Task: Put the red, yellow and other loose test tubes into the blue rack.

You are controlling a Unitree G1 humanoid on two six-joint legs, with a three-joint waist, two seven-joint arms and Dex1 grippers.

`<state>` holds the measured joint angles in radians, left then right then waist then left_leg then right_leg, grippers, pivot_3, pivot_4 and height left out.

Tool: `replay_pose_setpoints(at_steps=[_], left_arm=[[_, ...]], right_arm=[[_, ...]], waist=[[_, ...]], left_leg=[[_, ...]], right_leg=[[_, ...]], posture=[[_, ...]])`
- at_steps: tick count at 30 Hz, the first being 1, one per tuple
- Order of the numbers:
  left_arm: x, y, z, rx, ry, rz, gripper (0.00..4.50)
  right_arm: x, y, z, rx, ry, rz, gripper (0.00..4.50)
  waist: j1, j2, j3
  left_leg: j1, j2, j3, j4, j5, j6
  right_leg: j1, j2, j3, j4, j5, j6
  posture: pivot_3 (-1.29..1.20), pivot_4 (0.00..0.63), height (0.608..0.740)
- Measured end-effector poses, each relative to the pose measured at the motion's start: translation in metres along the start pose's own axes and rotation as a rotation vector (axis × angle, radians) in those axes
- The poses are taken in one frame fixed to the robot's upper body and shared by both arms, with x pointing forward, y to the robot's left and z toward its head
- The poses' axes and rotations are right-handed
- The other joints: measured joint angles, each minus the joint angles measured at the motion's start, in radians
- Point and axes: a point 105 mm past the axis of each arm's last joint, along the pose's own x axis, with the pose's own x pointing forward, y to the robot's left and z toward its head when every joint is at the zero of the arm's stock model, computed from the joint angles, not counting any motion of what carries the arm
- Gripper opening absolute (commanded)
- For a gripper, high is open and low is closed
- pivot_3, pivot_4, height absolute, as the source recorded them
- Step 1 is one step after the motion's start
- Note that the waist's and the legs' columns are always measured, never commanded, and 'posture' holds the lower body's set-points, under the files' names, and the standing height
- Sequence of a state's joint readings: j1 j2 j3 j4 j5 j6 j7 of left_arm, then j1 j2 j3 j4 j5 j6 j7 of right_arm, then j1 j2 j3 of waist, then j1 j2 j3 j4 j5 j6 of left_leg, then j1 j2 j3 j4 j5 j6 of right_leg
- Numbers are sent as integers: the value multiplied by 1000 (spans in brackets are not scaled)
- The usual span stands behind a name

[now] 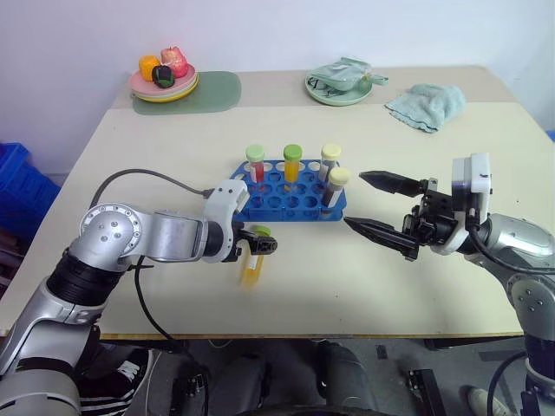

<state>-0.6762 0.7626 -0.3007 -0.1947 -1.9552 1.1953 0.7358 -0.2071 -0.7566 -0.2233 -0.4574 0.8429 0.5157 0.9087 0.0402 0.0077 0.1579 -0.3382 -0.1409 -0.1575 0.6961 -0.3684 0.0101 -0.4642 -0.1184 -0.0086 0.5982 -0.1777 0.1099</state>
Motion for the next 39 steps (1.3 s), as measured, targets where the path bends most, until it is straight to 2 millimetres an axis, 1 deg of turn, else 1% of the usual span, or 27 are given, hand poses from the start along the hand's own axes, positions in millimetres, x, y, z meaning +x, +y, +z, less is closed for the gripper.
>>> replay_pose_setpoints(at_steps=[5, 8, 12, 15, 26, 29, 30, 32, 33, 39], left_arm=[[8, 2, -2, -41, 20, 9, 4500], [15, -3, -4, -52, 38, -7, 4500], [23, -7, -7, -65, 65, -15, 4500], [25, -8, -6, -60, 72, -14, 4500], [28, -10, -4, -68, 82, 7, 4500], [29, -9, -5, -68, 86, 20, 3658], [30, -7, -5, -72, 90, 26, 3230], [31, -7, -7, -80, 97, 26, 2195], [32, -7, -8, -82, 102, 23, 1762], [33, -8, -9, -82, 108, 21, 1762]], right_arm=[[0, 1, -1, -8, 9, 10, 4456], [-1, 2, -3, -2, 14, 13, 4456], [-6, 8, -12, 16, 58, 51, 4456], [-11, 11, -16, 11, 106, 83, 4456], [-11, 11, -18, 10, 106, 73, 4456], [-11, 10, -18, 9, 107, 67, 4500], [-11, 10, -18, 9, 107, 66, 4500], [-11, 10, -18, 10, 107, 63, 4500], [-11, 10, -19, 12, 108, 61, 4500], [-11, 9, -20, 17, 111, 45, 4500]], waist=[[1, 0, 0], [1, 0, 0], [1, 0, 0], [2, 0, -1], [5, 0, -1], [5, 0, -1], [5, 0, -1], [4, 0, -1], [4, 0, -1], [2, 0, -1]], left_leg=[[0, 0, 0, 0, 0, 0], [0, 0, 0, 0, 0, 0], [0, 0, 0, 1, 0, 0], [0, 0, 0, 1, 0, 0], [1, -1, 0, 2, 0, 0], [1, -1, 0, 2, 0, 0], [1, -1, 0, 2, 0, 0], [1, -1, 0, 2, 0, 0], [1, -1, 0, 2, 0, 0], [1, -1, 0, 1, 0, 0]], right_leg=[[0, 0, 0, 0, 0, 0], [0, 0, 0, 0, 0, 0], [0, 0, 0, 0, 0, 0], [1, 0, 0, 0, 0, 0], [2, 0, 0, 0, 0, 1], [2, 0, 0, 0, 0, 1], [2, 0, 0, 0, 0, 1], [2, 0, 0, 0, 0, 1], [2, 0, 0, 0, 0, 1], [2, 0, 0, 0, 0, 1]], posture=[[0, 150, 740], [0, 150, 740], [0, 150, 740], [0, 150, 740], [0, 150, 740], [0, 150, 740], [0, 150, 740], [0, 150, 740], [0, 150, 740], [0, 150, 740]])
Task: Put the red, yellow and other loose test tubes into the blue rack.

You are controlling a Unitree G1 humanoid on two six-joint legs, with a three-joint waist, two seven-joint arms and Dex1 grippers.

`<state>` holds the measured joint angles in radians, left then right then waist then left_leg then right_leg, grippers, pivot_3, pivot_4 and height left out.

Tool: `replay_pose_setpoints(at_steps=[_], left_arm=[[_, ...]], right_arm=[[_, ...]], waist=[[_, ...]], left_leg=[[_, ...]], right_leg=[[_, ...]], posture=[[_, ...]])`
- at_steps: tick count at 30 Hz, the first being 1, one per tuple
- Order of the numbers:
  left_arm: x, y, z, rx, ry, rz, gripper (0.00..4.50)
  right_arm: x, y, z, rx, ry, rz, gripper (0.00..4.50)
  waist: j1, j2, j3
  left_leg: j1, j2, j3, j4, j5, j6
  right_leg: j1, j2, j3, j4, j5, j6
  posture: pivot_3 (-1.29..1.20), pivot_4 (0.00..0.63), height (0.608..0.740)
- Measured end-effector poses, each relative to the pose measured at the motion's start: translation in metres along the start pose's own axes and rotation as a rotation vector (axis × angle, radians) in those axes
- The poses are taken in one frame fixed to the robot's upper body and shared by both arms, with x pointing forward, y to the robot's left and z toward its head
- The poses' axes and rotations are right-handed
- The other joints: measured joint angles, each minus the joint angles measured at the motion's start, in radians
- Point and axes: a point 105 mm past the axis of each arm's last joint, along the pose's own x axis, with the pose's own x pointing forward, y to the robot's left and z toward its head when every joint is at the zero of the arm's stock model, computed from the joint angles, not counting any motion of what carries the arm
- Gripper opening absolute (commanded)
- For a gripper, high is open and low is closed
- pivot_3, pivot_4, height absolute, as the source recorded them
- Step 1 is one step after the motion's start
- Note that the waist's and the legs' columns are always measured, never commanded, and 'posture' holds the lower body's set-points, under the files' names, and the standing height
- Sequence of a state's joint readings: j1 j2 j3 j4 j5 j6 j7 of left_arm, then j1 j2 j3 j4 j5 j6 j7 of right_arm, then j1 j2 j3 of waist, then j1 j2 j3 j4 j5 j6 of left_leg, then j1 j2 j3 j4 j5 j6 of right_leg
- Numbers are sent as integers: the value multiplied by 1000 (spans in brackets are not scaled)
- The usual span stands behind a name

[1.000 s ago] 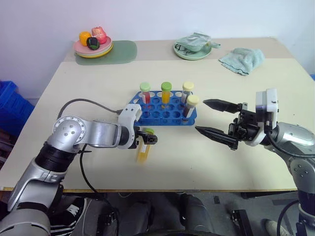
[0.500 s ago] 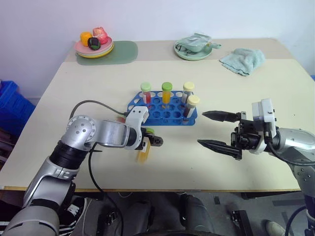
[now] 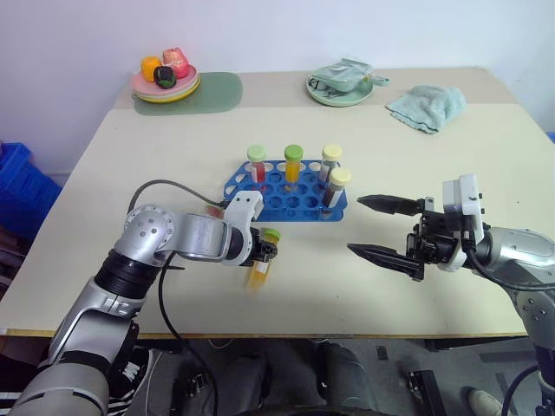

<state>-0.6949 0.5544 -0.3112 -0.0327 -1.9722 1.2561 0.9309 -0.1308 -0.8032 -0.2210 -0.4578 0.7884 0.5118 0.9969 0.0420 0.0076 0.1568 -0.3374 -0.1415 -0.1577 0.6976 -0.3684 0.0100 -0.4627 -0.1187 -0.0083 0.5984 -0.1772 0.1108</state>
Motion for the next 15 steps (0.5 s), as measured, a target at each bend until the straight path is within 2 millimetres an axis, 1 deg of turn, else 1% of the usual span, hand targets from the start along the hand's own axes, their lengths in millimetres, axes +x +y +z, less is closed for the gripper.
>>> replay_pose_setpoints(at_steps=[7, 10, 11, 15], left_arm=[[0, 0, 0, -1, 0, 5, 1762], [0, 0, 0, -2, -1, 8, 971], [0, 0, 0, -2, -1, 7, 782], [0, 0, 0, -2, -1, 7, 774]], right_arm=[[0, -1, 0, -1, 0, -7, 4500], [0, -1, 0, -5, 0, -9, 4500], [0, -1, 1, -9, 0, -10, 4500], [0, -2, 1, -27, 5, -18, 4500]], waist=[[0, 0, 0], [0, 0, 0], [0, 0, 0], [0, 0, 0]], left_leg=[[0, 0, 0, 0, 0, 0], [0, 0, 0, 0, 0, 0], [0, 0, 0, 0, 0, 0], [0, 0, 0, 0, 0, 0]], right_leg=[[0, 0, 0, 0, 0, 0], [0, 0, 0, 0, 0, 0], [0, 0, 0, 0, 0, 0], [0, 0, 0, 0, 0, 0]], posture=[[0, 150, 740], [0, 150, 740], [0, 150, 740], [0, 150, 740]])
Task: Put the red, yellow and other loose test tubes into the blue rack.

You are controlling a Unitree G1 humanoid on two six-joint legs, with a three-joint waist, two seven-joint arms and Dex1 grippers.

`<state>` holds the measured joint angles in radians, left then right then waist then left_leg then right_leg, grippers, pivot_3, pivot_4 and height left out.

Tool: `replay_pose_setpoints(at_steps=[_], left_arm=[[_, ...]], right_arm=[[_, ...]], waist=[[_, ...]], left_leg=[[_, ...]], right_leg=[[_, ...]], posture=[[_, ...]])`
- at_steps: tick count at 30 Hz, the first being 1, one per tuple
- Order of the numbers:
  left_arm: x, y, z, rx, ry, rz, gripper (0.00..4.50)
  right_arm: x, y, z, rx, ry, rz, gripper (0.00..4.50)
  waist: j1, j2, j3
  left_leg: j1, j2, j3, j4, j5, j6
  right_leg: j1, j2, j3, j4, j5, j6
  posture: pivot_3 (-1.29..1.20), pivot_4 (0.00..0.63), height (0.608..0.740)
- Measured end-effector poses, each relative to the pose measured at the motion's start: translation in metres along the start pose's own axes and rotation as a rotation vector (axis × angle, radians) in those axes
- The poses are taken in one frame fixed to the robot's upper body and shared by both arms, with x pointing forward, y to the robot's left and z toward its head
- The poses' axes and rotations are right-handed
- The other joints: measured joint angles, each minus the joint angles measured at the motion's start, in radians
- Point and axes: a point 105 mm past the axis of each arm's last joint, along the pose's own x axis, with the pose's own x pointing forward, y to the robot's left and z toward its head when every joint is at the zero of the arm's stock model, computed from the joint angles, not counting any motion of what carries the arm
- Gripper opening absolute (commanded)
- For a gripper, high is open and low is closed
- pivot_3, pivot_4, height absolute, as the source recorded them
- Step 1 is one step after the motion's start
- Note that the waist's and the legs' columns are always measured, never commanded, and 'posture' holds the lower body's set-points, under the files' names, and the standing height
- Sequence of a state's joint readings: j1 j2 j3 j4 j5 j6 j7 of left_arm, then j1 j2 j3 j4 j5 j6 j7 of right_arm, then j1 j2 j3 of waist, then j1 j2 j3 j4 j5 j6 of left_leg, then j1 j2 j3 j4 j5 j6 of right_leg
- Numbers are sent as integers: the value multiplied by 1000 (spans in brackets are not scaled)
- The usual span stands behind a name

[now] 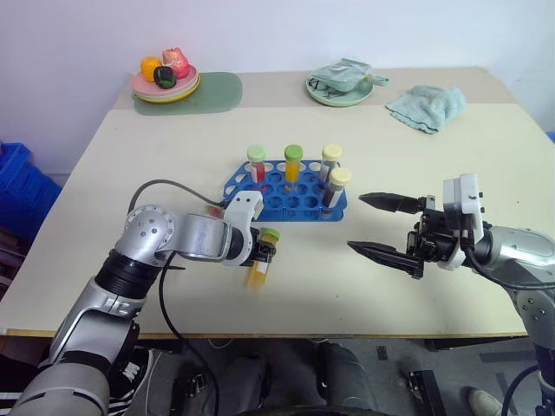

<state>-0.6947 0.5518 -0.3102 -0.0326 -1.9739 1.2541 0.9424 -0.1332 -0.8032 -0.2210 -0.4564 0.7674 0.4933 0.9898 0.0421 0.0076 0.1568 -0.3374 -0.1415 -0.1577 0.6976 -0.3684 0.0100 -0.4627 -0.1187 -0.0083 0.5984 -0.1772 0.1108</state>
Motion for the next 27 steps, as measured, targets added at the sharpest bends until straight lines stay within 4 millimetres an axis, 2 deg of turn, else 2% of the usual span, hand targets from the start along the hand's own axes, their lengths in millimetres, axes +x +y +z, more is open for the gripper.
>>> replay_pose_setpoints(at_steps=[7, 14, 19, 24, 27], left_arm=[[-3, 1, 0, 11, 0, -12, 774], [-40, -3, 10, 213, -46, -61, 774], [-50, -14, 9, 339, -99, -96, 774], [-66, -37, 25, 552, -349, -192, 774], [-70, -32, 32, 627, -503, -206, 774]], right_arm=[[0, -1, 0, -6, 4, -4, 4500], [-3, 0, -3, 4, 11, 9, 4500], [-10, -4, -4, 0, 24, -13, 4500], [-11, -1, -5, 9, 31, -2, 4500], [-11, 4, -2, 11, 25, 7, 4500]], waist=[[-1, 0, 0], [-2, 0, 0], [-1, 0, 0], [-2, 0, 0], [-2, 0, 0]], left_leg=[[0, 0, 0, 0, 0, 0], [-1, 0, 1, 0, 0, 0], [-1, 0, 1, 0, 0, 0], [0, 1, 4, -2, 0, 0], [0, 3, 7, -4, 0, 0]], right_leg=[[-1, 0, 0, 0, 0, 0], [-1, 0, 0, 0, 0, 0], [-1, 0, 0, 0, 0, 0], [-1, 0, 1, -1, 0, 0], [-2, 1, 2, -2, 0, 0]], posture=[[0, 150, 740], [0, 150, 740], [0, 150, 740], [0, 150, 740], [0, 150, 740]])
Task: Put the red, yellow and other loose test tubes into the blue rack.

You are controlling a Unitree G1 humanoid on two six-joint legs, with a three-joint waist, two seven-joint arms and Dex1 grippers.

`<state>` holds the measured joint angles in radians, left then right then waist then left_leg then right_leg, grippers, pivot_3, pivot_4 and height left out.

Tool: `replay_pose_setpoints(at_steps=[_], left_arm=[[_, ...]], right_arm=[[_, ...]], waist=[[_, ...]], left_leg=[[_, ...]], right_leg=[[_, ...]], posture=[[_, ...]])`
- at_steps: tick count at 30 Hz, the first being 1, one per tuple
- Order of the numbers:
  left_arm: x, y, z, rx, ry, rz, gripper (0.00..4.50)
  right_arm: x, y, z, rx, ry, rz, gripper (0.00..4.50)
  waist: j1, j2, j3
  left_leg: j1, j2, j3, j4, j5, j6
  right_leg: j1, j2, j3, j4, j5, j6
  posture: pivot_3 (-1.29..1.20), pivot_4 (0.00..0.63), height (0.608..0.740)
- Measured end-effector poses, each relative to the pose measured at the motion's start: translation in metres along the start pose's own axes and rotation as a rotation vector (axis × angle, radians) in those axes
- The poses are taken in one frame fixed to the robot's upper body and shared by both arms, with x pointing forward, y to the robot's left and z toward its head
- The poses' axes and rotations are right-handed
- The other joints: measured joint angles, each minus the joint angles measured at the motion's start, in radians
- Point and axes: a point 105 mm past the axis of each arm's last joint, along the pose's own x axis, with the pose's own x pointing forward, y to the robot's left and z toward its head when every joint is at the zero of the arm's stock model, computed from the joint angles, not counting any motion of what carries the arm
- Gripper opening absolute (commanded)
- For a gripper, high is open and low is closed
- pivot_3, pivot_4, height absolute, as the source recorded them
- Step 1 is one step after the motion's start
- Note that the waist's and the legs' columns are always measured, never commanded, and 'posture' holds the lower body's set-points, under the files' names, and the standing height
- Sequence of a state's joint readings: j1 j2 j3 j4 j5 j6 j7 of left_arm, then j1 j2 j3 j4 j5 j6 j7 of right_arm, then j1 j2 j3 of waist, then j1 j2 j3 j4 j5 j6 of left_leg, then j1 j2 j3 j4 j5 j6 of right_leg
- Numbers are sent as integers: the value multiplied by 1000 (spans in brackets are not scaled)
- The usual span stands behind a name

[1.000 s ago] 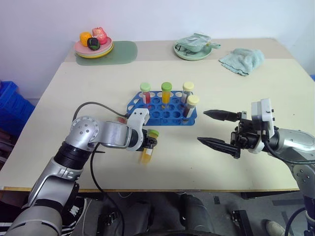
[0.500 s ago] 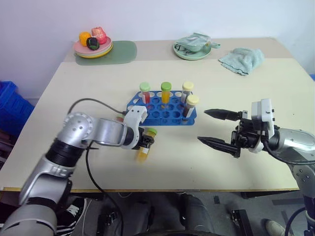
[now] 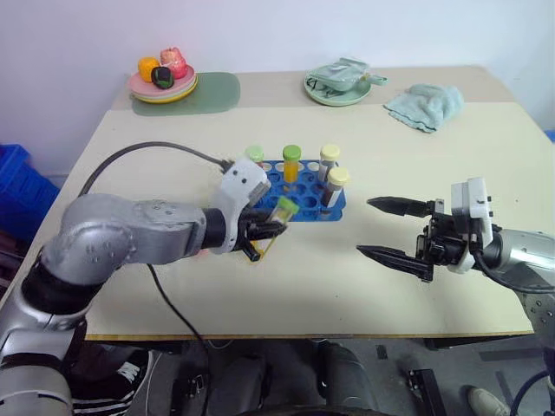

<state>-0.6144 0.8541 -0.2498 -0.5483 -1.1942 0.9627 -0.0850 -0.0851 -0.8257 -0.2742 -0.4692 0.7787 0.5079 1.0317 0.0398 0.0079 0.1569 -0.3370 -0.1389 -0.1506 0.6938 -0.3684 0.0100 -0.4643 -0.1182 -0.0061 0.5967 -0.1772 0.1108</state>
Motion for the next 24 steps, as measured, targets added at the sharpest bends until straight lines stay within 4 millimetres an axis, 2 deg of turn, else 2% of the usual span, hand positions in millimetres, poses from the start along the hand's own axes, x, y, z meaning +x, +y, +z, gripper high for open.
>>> replay_pose_setpoints(at_steps=[2, 8, 11, 14, 18, 24], left_arm=[[-1, 5, -1, 64, -115, 7, 774], [-7, 4, 8, 183, -444, -8, 774], [-5, 8, 9, 232, -535, 11, 774], [-1, 17, 8, 210, -628, 24, 774], [5, 17, 0, 205, -670, -18, 774], [24, 28, 14, 280, -786, 12, 774]], right_arm=[[-1, 0, 3, -5, -8, -9, 4500], [-3, -4, 5, -9, -10, -44, 4500], [-4, -6, 5, -11, -11, -67, 4500], [-4, -7, 5, -10, -9, -79, 4500], [-5, -9, 4, -14, -4, -93, 4500], [-4, -15, 8, -31, -10, -129, 4500]], waist=[[1, 0, 0], [7, -1, 0], [7, -1, 0], [4, -1, 0], [3, -1, 0], [4, -1, 0]], left_leg=[[0, 1, 2, -1, 0, 0], [-1, 1, 3, 0, -1, 1], [-1, 1, 3, 0, -1, 1], [-1, 1, 3, 1, -1, 2], [-1, 1, 3, 1, -1, 2], [-1, 1, 4, 4, -2, 3]], right_leg=[[0, 0, 0, -1, 0, 0], [1, 0, 0, -2, 1, 0], [1, 0, 0, -2, 1, 1], [1, 0, 0, -2, 1, 1], [1, 0, 0, -2, 1, 1], [1, 0, -1, -3, 2, 3]], posture=[[0, 150, 740], [0, 150, 740], [0, 150, 740], [0, 150, 740], [0, 150, 740], [0, 150, 740]])
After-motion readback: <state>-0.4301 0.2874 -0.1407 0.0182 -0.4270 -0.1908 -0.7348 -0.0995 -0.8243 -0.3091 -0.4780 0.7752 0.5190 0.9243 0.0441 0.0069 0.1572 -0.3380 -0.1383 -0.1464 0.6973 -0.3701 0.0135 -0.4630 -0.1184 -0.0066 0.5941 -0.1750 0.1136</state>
